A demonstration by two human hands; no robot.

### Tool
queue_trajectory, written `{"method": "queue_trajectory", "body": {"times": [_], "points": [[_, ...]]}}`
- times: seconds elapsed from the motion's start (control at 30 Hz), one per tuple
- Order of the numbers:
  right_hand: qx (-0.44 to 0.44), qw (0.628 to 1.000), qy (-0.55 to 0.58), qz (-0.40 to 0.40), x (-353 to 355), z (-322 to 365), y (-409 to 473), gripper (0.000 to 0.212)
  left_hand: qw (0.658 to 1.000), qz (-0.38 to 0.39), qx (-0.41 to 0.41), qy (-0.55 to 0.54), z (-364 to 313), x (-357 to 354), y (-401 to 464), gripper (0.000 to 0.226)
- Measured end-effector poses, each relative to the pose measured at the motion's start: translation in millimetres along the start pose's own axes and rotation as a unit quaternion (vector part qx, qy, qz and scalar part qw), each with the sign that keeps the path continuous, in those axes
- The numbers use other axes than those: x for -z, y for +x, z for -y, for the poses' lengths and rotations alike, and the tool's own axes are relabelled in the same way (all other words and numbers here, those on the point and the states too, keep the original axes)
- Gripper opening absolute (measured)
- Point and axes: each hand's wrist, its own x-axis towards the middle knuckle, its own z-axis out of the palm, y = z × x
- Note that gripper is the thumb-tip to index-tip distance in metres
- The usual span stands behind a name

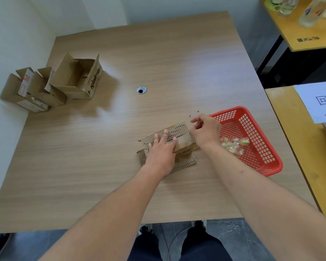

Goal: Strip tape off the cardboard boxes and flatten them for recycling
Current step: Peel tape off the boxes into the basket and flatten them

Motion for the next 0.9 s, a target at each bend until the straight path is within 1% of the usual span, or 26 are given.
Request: {"method": "queue_trajectory", "body": {"times": [0.1, 0.17, 0.23, 0.3, 0.33, 0.4, 0.47, 0.53, 0.6, 0.63, 0.73, 0.83, 0.9], "points": [[0.023, 1.0, -0.012, -0.011, 5, -6, 2, 0.029, 1.0, -0.001, -0.005, 0.0, 4, 1, 0, 0.06], [0.058, 0.997, -0.046, 0.0, 6, -11, 1, 0.018, 1.0, 0.002, 0.001, -0.002, 2, 3, 0, 0.059], [0.094, 0.993, -0.069, 0.03, 5, -16, 0, 0.01, 1.0, 0.002, 0.017, -0.005, -6, 9, 2, 0.053], [0.103, 0.989, -0.074, 0.074, 2, -19, -1, 0.013, 0.999, -0.005, 0.037, -0.002, -17, 15, 7, 0.044], [0.09, 0.989, -0.068, 0.093, 2, -20, -2, 0.017, 0.999, -0.012, 0.044, 0.0, -21, 17, 10, 0.044], [0.059, 0.99, -0.039, 0.123, 2, -22, -2, 0.022, 0.998, -0.022, 0.057, -0.015, -29, 20, 15, 0.057], [0.024, 0.993, 0.006, 0.12, 0, -24, -2, 0.023, 0.997, -0.015, 0.068, -0.037, -34, 21, 20, 0.07], [-0.034, 0.988, 0.102, 0.112, -1, -29, -1, 0.024, 0.996, -0.004, 0.076, -0.041, -40, 19, 22, 0.071], [-0.085, 0.968, 0.198, 0.127, -3, -33, -1, 0.027, 0.997, -0.003, 0.077, -0.018, -42, 13, 24, 0.072], [-0.087, 0.963, 0.215, 0.135, -5, -33, -1, 0.027, 0.997, -0.005, 0.074, -0.003, -40, 10, 24, 0.074], [-0.068, 0.962, 0.209, 0.165, -11, -33, -1, 0.025, 0.999, -0.02, 0.046, 0.014, -21, 6, 28, 0.076], [-0.063, 0.963, 0.205, 0.163, -10, -33, -2, 0.018, 1.0, -0.027, 0.011, 0.003, -2, 9, 33, 0.076], [-0.062, 0.963, 0.208, 0.161, -12, -35, -3, 0.017, 1.0, -0.024, 0.003, 0.004, 3, 12, 34, 0.075]]}}
